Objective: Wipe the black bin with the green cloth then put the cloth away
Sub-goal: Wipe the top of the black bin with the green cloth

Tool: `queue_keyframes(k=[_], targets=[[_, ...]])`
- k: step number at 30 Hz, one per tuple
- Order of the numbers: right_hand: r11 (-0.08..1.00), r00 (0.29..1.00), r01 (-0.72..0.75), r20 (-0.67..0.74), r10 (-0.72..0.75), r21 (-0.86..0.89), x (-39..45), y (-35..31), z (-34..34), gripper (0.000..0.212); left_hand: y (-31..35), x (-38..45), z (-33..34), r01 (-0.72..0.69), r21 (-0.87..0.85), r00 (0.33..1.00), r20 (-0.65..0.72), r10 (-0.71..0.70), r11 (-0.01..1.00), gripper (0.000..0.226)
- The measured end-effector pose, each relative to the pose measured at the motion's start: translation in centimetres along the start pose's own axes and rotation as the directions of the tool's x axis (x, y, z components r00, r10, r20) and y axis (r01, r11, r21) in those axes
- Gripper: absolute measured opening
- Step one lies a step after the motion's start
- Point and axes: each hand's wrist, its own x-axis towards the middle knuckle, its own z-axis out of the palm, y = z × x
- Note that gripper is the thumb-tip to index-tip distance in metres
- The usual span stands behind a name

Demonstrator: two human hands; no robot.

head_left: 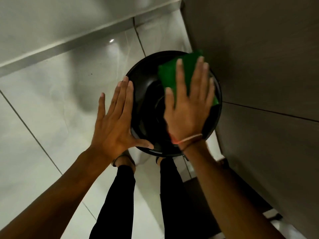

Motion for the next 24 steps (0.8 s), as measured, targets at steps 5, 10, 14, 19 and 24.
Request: queue_keyframes(k=[5,10,14,19,24], targets=[[0.94,0.918,0.34,0.216,-0.332,0.001,-9.8,4.0,-1.5,0.058,-0.1,-0.1,-0.1,0.014,-0.018,1.0,0.01,-0.014,1.0,0.154],[0.998,0.994,0.049,0.103,-0.046,-0.027,-4.6,5.2,-0.8,0.059,0.7,0.0,0.2,0.023,-0.018,1.0,-0.009,-0.023,1.0,0.155],[0.951,0.942,0.306,0.132,-0.309,0.044,-6.2,1.0,0.4,0.061,0.3,0.0,0.4,0.016,0.007,1.0,-0.012,-0.016,1.0,0.155],[0.96,0.932,0.278,0.242,-0.268,-0.007,-8.0,9.5,-2.4,0.062,0.2,0.3,0.3,-0.026,0.022,1.0,-0.004,0.026,0.999,0.157],[0.991,0.99,0.124,0.067,-0.127,0.045,0.0,0.8,-0.9,0.065,0.2,0.3,0.4,-0.007,0.039,1.0,0.003,0.007,0.999,0.155]])
